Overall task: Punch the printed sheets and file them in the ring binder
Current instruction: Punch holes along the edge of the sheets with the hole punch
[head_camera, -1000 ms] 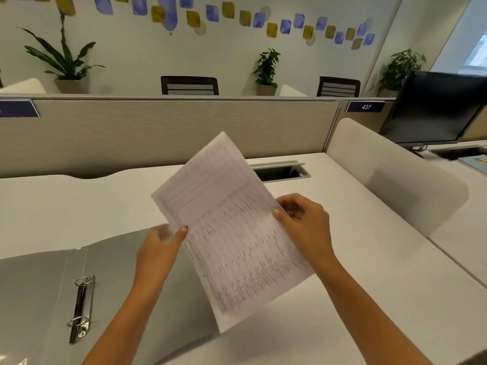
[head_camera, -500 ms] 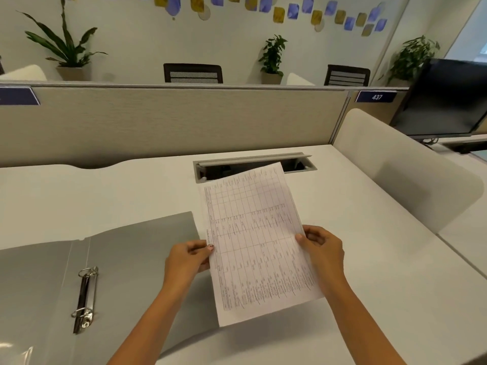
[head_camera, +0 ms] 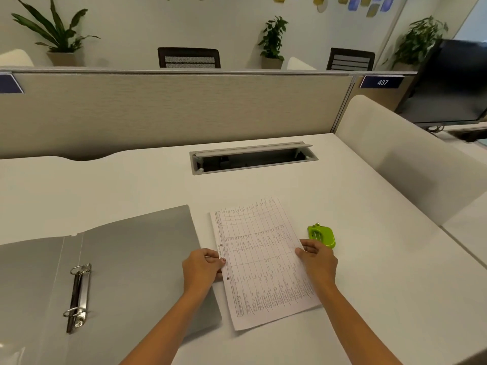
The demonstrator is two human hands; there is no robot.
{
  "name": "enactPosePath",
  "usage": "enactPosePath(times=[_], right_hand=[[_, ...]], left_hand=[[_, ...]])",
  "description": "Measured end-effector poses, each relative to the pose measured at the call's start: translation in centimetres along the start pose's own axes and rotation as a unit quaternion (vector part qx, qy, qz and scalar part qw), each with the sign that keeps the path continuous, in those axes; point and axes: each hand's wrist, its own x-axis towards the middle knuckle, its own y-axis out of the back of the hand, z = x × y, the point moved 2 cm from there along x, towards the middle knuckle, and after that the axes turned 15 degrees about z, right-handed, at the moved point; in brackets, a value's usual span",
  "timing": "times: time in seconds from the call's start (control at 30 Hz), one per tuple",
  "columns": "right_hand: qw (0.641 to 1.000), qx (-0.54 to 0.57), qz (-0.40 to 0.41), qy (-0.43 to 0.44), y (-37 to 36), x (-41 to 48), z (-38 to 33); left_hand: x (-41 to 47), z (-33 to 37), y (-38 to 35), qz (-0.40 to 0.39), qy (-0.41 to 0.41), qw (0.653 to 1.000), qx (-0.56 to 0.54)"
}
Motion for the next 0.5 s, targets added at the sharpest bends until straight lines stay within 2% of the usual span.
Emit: enactPosePath(times=[0.27, 0.5], right_hand=[[0.998, -0.023, 0.029, 0.053, -1.3, -0.5, 0.7], [0.991, -0.077, 0.048, 0.101, -2.3, -0.9, 1.4]], left_hand=[[0.2, -0.8, -0.8, 0.039, -0.058, 0.997, 0.019], [0.3, -1.7, -1.2, 0.059, -0.140, 0.980, 0.130]])
